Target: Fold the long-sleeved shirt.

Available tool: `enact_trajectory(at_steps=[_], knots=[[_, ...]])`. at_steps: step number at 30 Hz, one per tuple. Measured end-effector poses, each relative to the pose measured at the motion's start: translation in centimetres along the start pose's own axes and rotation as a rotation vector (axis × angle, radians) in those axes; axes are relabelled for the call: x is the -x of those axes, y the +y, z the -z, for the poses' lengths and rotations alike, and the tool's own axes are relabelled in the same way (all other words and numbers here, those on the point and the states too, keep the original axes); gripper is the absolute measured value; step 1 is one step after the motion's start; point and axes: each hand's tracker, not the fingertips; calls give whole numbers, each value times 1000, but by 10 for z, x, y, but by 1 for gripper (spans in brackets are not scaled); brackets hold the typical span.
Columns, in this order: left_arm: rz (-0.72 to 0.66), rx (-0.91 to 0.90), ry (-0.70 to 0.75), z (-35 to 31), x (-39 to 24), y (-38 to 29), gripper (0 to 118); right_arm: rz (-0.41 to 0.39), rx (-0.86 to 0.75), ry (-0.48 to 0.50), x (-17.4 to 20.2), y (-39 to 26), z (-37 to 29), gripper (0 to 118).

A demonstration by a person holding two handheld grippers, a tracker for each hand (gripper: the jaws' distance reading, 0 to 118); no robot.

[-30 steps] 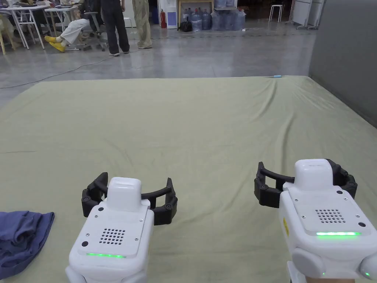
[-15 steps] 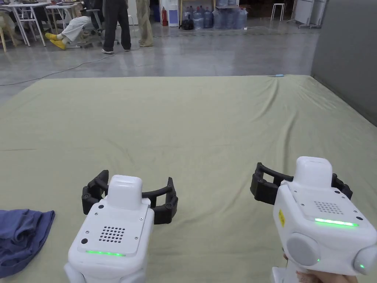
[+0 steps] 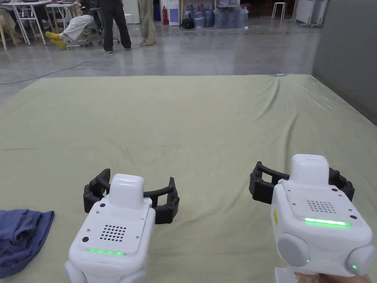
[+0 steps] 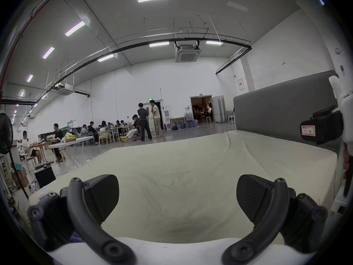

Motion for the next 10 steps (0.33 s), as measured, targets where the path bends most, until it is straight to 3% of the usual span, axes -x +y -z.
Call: enact_trajectory(at_steps=[5, 10], knots=[[-1, 6, 0, 3, 1, 0, 118, -1, 6, 25, -1, 2, -1, 115], [-14, 8, 4, 5, 1, 0, 118, -58, -40, 79, -2, -3, 0, 115]])
